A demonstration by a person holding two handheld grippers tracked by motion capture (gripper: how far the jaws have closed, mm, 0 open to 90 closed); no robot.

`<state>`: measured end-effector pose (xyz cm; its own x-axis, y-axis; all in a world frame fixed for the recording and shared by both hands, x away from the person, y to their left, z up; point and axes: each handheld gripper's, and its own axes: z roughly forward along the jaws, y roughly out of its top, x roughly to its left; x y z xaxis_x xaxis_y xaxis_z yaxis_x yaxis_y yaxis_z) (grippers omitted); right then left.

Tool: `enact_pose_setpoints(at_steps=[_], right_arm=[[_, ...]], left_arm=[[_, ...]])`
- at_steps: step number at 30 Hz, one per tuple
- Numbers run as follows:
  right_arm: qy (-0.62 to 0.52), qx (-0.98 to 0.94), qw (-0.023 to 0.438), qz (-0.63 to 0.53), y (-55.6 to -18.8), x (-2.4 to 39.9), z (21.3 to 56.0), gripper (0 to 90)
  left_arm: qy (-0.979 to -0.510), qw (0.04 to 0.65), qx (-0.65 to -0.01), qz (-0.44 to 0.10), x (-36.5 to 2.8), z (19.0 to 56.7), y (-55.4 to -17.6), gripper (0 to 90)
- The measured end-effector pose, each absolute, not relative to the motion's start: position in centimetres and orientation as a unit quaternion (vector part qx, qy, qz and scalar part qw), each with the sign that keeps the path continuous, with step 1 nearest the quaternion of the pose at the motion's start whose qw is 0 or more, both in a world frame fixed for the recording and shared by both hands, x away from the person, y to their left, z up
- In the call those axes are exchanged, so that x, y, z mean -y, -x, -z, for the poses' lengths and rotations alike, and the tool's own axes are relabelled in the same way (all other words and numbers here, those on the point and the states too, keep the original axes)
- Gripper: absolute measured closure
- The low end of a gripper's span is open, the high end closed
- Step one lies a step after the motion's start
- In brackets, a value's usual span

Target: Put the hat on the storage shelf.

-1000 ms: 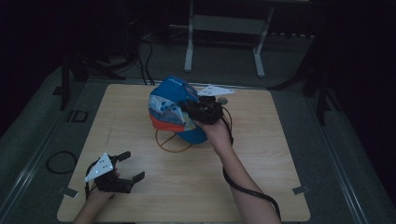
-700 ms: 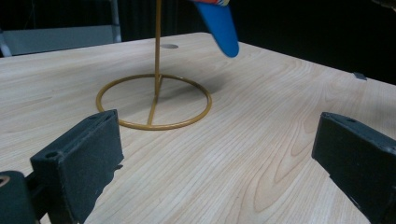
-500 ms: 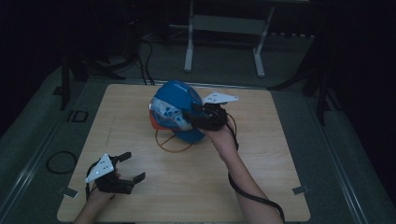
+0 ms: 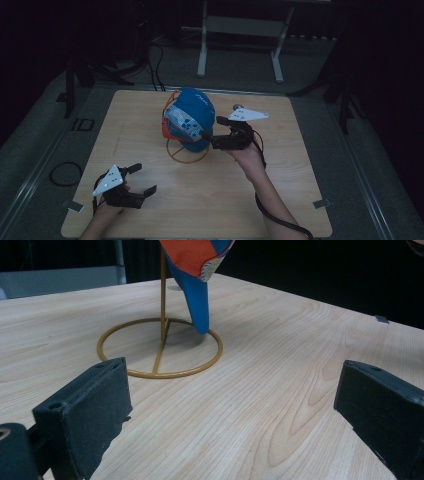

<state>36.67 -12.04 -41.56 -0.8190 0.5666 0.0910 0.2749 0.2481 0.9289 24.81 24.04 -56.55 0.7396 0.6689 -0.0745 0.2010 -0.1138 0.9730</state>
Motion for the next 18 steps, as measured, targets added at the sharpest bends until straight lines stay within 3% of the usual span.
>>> enact_pose_setpoints(at_steps=[18], right_arm=[[-0.252, -0.797, 0.140, -0.531, -34.8, 14.5, 45.8, 13.5]], left_arm=[[-0.720, 0.590, -0.303, -0.203, -24.0, 56.6, -24.7, 2.2]])
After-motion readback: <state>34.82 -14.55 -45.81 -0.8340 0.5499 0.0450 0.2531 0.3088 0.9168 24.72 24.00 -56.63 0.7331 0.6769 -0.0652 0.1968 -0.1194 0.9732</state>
